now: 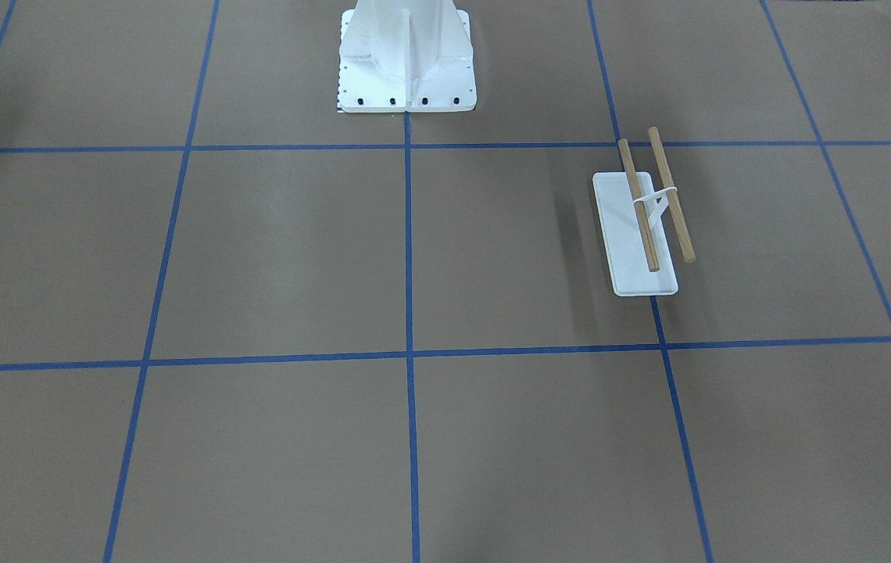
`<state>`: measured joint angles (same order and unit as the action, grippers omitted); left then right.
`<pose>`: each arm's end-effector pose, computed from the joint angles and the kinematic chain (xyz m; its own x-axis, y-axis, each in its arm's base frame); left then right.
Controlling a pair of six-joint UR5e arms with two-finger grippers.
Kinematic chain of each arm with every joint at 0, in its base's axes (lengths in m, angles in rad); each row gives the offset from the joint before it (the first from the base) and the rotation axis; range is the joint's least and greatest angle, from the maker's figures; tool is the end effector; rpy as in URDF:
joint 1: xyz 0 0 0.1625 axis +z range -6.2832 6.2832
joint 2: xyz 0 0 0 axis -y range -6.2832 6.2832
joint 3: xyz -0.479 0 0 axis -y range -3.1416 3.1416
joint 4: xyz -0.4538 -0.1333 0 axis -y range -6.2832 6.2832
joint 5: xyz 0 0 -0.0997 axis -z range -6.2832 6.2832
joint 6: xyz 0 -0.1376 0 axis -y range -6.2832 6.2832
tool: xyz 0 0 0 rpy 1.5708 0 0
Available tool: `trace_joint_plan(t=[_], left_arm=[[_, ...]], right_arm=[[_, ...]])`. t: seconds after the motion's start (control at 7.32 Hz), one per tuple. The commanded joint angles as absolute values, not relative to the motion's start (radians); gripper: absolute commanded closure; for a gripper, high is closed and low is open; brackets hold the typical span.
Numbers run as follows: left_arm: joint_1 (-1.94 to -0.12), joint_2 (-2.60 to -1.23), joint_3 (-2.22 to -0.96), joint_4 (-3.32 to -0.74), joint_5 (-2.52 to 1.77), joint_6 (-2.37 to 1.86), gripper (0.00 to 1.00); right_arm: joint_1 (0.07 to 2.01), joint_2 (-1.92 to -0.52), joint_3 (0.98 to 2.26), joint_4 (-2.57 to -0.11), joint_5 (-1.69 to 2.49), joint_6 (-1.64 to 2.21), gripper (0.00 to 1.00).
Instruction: Hang towel on rack
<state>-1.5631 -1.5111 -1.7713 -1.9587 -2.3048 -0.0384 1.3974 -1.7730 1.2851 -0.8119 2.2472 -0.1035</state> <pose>-0.0368 -0.5587 0.6149 0.7396 0.3102 -0.5973 0.0218 0.8760 0.4818 -0.0276 -0.4311 0.9212 0.7181 -0.3961 0.5723 0.2417 0.9130 0.3286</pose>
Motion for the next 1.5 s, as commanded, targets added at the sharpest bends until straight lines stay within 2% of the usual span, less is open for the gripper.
trace_joint_plan(t=[0.0, 0.27, 0.68, 0.96, 1.37], left_arm=[[-1.562, -1.511, -1.77, -1.96, -2.337, -0.035, 0.02], [-1.562, -1.512, -1.773, -1.96, -2.345, -0.026, 0.02], [-1.549, -1.531, -1.766, -2.049, -2.347, -0.037, 0.02], [-1.534, -1.607, -1.766, -2.04, -2.37, -0.04, 0.02], [-1.462, -1.73, -1.763, -2.049, -2.493, -0.333, 0.02]], right_arm=[[1.469, -1.688, 1.369, -0.987, 2.286, -0.103, 1.0], [1.523, -1.559, 1.448, -1.203, 2.289, -0.089, 1.0], [1.523, -1.34, 1.465, -1.369, 2.299, -0.087, 1.0], [1.5, -1.27, 1.55, -1.373, 2.429, -0.087, 1.0], [1.352, -1.226, 1.742, -1.373, 2.424, 0.072, 1.0]])
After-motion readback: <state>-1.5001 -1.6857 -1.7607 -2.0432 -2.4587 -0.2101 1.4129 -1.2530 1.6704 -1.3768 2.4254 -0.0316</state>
